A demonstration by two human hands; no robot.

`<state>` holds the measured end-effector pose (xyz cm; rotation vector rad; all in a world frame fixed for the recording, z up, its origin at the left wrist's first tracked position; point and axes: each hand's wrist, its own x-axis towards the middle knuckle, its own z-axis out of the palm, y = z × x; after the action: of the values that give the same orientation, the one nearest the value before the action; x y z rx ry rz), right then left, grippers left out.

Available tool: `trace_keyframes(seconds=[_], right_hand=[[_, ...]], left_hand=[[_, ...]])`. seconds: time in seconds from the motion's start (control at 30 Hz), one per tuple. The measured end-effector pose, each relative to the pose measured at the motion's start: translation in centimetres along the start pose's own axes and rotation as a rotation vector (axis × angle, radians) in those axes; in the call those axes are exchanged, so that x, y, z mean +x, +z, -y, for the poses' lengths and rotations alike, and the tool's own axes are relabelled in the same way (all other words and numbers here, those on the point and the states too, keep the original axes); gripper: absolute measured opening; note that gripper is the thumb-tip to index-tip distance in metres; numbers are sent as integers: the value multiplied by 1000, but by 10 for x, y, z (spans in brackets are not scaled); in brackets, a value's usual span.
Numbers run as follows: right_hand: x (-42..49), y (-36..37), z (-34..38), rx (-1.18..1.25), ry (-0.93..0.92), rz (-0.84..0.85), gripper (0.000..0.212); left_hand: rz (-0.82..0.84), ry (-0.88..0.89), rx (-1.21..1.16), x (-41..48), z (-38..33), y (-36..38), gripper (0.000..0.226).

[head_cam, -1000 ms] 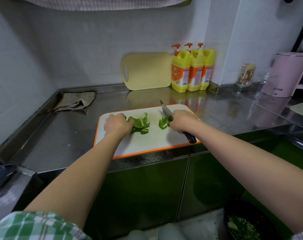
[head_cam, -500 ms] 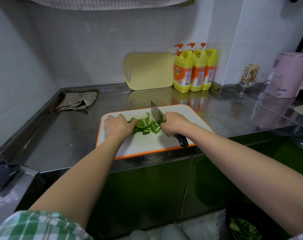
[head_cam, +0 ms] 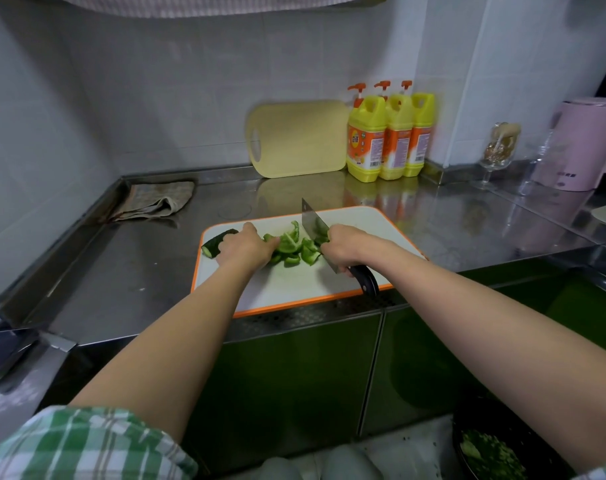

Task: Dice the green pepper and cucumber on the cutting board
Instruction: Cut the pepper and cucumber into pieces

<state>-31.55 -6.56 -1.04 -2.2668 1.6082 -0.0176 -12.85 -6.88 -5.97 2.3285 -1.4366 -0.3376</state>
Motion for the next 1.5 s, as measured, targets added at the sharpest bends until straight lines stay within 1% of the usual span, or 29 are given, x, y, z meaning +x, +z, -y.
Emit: trace_keyframes(seconds=[0.07,0.13,0.17,0.23,0.3,0.37,0.43,0.53,0.63,0.7,0.77,0.83,0.9,0.97,1.03,1.13,1.37,1.5], right_hand=[[0,-1,-1,8,7,-6,4],[2,0,-4,57,22,3,13],[2,0,-5,86,23,12,15],[2,2,-9,130,5,-9,12],[2,3,-12,190,3,-39,20],[1,3,-13,209,16,-24,15],[1,3,-13,241,35,-24,12],[0,5,-15,243,22,-46,12],[0,5,-14,233,15,-32,13],[-1,3,-12,231,12,2,13],[-3,0,-8,217,3,35,18],[-6,-2,-3,184,-6,48,17],[-9,-1,4,135,1,36,22],[-9,3,12,119,14,32,26],[-7,8,22,113,-1,40,22],[-5,14,42,132,-27,61,21],[8,30,86,149,-84,49,27],[17,35,92,278,-97,11,24]], left_hand=[[8,21,-13,-2,-5,1,51],[31,49,-35,-3,-11,1,46],[39,41,-52,-2,-13,1,46],[31,11,-60,2,-14,2,47],[21,5,-39,3,-15,4,50],[11,30,-35,1,-15,5,58],[9,49,-84,-2,-16,7,55],[-3,53,-216,-5,-18,6,44],[-25,26,-309,-8,-14,0,48],[-9,7,-341,-8,-8,-4,49],[32,-15,-402,-6,-4,-7,41],[46,-26,-474,-8,1,-10,34],[23,-32,-485,-10,7,-13,32],[-41,-40,-483,-11,17,-16,27],[-100,-54,-514,-11,28,-22,23],[-159,-93,-511,-9,46,-32,28],[-172,-109,-474,-7,77,-37,33],[-158,-117,-520,-7,86,-34,31]])
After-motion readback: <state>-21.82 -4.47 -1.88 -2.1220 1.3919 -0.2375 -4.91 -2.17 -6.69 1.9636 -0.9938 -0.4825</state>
